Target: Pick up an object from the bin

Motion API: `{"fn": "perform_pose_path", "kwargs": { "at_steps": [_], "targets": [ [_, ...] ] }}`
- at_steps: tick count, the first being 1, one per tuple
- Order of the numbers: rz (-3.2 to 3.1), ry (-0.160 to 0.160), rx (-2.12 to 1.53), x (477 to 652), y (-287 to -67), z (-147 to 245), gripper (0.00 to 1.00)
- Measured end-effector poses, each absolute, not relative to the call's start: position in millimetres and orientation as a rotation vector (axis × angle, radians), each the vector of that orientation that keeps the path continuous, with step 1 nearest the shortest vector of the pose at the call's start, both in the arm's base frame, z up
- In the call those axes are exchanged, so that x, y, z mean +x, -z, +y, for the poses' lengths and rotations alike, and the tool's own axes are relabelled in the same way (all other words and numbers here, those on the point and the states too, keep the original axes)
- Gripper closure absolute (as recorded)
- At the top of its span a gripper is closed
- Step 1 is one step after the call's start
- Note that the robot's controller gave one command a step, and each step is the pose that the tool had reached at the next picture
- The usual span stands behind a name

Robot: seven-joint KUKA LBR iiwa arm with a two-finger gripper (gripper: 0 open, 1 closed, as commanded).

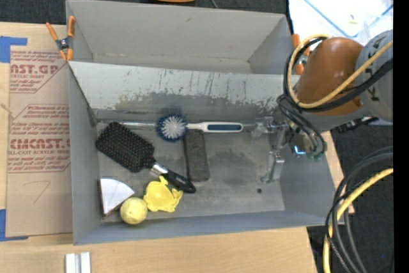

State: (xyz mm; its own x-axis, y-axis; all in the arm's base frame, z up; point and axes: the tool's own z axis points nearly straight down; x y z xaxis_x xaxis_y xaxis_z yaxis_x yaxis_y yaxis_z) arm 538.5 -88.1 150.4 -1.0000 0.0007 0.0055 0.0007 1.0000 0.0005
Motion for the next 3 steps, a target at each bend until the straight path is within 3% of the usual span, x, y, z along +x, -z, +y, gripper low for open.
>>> {"fn": "perform_pose_path", "kwargs": {
  "at_steps": [1, 2, 3],
  "targets": [
    [-3.143, 0.0, 0.001, 539.9, -155, -87, 0.0],
    [-3.139, 0.003, -0.038, 531.8, -69, -21, 0.0],
    [-3.155, -0.007, 0.126, 520.7, -112, 10, 0.0]
  ]
}}
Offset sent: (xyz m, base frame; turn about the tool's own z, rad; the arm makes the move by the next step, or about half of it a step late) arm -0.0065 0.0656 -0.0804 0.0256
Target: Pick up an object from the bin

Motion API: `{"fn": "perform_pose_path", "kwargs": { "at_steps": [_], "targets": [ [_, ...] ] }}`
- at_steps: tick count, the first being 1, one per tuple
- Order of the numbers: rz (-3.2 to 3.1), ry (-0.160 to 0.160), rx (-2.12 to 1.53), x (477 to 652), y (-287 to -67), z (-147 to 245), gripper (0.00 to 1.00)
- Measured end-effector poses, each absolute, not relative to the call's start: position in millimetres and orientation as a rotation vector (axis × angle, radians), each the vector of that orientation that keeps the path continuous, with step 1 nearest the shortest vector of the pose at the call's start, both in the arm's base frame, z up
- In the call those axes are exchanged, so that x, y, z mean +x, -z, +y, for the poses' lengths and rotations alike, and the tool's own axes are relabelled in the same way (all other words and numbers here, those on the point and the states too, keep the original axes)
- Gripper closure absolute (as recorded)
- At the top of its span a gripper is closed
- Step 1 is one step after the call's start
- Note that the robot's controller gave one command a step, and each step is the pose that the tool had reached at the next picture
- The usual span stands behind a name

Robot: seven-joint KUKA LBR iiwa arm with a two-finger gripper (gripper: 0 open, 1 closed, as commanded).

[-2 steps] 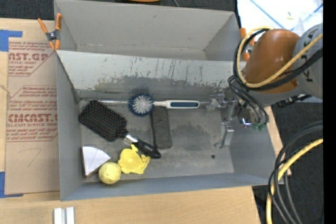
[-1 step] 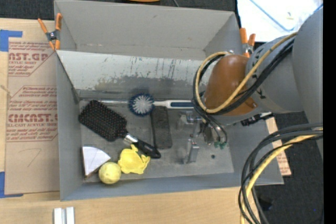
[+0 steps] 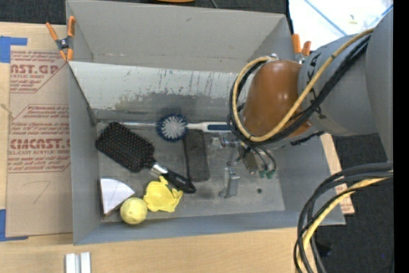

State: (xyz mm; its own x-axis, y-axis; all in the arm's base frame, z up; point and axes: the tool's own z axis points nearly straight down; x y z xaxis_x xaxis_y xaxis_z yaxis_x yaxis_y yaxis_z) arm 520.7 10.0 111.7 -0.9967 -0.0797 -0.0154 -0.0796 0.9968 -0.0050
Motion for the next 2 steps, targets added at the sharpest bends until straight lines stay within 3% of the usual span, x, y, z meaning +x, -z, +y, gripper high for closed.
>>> {"fn": "perform_pose_path", "kwargs": {
  "at_steps": [1, 2],
  "targets": [
    [3.14, -0.004, -0.136, 508.9, -99, 110, 0.0],
    [3.112, 0.013, -0.331, 521.0, -69, 119, 0.0]
  ]
}}
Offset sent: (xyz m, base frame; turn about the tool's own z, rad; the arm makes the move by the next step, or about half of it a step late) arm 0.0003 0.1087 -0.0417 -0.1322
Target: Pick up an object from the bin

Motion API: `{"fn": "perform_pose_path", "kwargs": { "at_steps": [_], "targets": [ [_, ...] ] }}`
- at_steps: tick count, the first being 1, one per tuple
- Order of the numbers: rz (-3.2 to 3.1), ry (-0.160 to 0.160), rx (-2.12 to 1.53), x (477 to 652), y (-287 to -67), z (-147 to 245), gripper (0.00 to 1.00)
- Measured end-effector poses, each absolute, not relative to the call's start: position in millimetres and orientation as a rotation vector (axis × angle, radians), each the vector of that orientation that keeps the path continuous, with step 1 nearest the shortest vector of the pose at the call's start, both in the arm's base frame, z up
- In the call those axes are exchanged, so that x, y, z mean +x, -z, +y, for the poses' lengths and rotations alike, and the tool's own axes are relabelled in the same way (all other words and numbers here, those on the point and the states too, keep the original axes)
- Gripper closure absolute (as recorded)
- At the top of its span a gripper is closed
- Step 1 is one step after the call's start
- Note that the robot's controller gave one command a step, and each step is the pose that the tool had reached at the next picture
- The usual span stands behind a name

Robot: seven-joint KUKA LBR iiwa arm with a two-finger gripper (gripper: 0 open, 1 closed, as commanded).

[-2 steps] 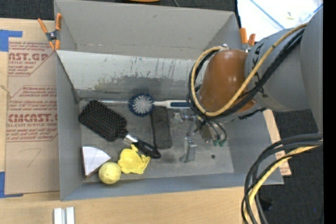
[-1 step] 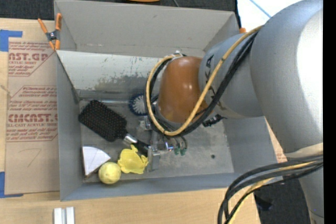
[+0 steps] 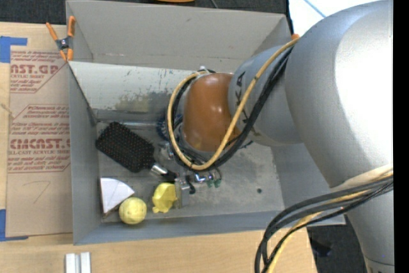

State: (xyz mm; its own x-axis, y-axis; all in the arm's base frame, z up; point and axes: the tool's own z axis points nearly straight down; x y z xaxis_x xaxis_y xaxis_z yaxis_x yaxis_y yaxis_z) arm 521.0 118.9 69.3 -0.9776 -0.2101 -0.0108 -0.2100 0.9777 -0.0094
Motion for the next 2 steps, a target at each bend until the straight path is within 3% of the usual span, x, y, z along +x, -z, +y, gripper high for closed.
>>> {"fn": "perform_pose_path", "kwargs": {
  "at_steps": [1, 2],
  "targets": [
    [3.14, 0.0, -0.059, 510.7, -69.8, 112.4, 1.0],
    [3.14, 0.0, -0.059, 510.7, -69.8, 112.4, 1.0]
  ]
}}
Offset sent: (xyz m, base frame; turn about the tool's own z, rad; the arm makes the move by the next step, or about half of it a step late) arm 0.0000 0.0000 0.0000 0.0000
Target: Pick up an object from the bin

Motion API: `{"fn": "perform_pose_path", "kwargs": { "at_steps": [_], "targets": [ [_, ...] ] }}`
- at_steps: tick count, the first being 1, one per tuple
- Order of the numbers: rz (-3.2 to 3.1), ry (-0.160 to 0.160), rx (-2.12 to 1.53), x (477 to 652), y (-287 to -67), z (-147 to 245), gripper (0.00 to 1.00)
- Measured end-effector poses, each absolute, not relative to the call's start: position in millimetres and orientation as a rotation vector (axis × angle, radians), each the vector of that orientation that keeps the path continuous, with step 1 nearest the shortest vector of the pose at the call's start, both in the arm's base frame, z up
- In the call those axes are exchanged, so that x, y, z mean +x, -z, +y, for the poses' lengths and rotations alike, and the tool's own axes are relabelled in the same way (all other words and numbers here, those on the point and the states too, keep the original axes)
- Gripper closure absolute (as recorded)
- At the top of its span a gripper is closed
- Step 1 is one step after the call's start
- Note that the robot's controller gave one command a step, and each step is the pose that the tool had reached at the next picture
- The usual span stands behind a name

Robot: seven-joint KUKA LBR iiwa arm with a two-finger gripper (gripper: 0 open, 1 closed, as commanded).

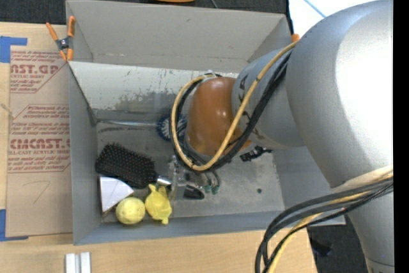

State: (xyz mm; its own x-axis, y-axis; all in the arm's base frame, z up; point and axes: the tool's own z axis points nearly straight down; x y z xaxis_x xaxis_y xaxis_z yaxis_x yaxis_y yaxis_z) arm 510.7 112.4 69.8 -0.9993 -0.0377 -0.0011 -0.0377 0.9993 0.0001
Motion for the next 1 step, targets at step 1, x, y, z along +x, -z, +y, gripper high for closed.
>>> {"fn": "perform_pose_path", "kwargs": {
  "at_steps": [1],
  "targets": [
    [3.151, 0.002, -0.059, 507.3, -101.2, 111.8, 1.0]
  ]
}}
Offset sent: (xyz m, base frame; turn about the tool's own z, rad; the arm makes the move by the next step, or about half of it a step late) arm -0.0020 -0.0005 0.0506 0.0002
